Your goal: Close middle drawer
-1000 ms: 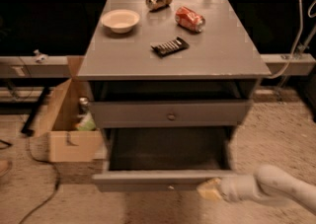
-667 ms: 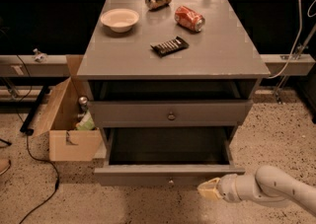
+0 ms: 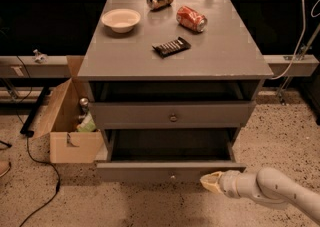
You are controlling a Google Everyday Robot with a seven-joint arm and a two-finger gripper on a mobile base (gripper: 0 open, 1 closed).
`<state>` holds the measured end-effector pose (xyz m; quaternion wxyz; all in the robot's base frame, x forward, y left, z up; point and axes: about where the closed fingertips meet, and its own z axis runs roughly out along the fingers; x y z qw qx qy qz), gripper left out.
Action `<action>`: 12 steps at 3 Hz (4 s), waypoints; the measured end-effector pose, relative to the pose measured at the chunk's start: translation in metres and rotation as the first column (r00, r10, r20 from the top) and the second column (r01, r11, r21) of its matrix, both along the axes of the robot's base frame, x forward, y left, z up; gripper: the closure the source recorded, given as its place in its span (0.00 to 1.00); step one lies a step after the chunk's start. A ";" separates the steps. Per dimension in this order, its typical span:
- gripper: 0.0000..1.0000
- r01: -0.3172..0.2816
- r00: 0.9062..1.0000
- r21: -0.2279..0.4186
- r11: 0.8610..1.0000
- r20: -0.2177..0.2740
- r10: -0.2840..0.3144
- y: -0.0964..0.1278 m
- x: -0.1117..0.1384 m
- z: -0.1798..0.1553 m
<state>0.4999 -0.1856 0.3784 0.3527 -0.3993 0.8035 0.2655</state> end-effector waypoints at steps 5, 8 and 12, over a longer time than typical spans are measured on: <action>1.00 -0.106 0.947 -0.144 0.984 0.286 0.144 0.027 0.095 0.018; 1.00 -0.173 0.938 -0.182 0.968 0.270 0.218 0.037 0.125 0.013; 1.00 -0.182 0.957 -0.162 0.970 0.198 0.212 0.003 0.099 0.014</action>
Offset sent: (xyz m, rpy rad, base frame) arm 0.0660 0.0006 0.0316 -0.1690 -0.3421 0.0091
